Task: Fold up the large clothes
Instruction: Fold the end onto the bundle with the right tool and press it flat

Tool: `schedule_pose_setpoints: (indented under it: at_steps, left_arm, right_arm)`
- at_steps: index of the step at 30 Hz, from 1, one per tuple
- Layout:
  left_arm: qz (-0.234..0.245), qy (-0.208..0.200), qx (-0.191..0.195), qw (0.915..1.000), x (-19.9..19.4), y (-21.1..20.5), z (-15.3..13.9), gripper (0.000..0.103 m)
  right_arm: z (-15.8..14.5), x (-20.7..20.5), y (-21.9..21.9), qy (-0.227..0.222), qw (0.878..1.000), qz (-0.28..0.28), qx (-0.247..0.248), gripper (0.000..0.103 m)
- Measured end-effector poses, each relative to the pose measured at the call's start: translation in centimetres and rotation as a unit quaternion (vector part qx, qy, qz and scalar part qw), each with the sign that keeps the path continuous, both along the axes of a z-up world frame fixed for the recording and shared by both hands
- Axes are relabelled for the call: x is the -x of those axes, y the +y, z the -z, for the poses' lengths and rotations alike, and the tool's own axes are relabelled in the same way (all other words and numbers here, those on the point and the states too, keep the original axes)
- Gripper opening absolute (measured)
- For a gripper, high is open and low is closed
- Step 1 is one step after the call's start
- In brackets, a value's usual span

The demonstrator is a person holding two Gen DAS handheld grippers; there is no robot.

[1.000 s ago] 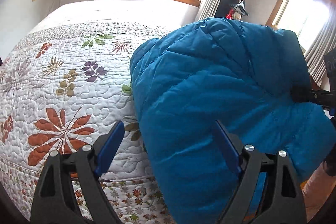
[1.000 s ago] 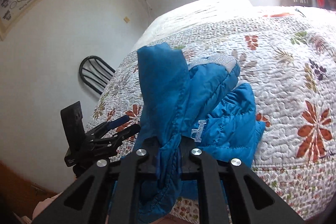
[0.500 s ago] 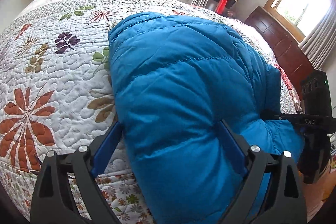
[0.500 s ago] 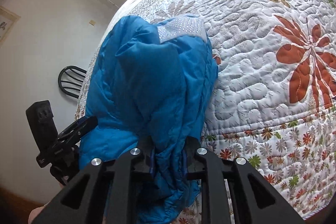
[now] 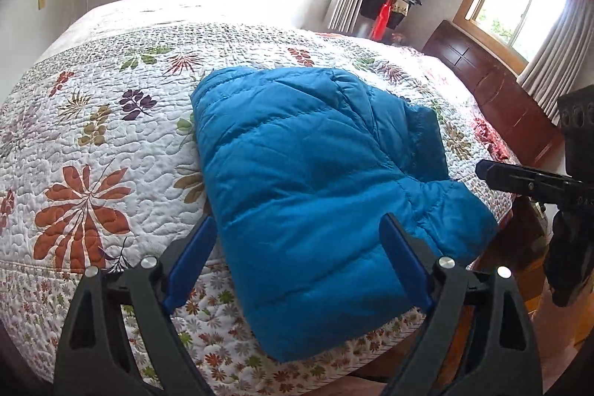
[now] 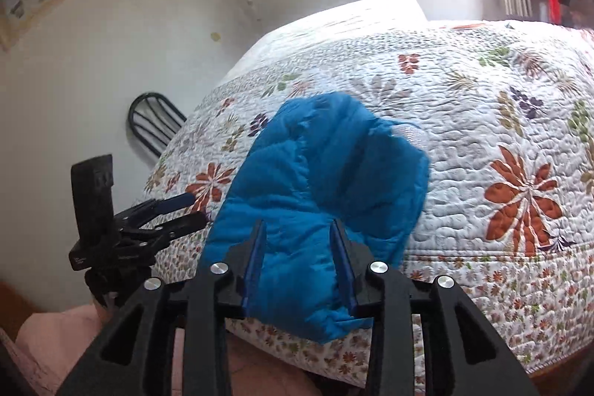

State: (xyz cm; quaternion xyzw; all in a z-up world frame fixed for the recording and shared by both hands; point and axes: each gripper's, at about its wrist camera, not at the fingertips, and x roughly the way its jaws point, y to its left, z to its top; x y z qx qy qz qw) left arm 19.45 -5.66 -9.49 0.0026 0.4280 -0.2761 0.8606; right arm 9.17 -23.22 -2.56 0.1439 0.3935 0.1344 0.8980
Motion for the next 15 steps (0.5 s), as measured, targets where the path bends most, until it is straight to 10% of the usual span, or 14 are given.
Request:
schedule_pose_setpoints:
  at_steps: [15]
  left_arm:
    - [-0.001,0.04,-0.037,0.9985,0.0,-0.8,5.3,0.092]
  right_arm:
    - [8.6,1.0,-1.2,0.064,0.998,0.016,-0.018,0.019]
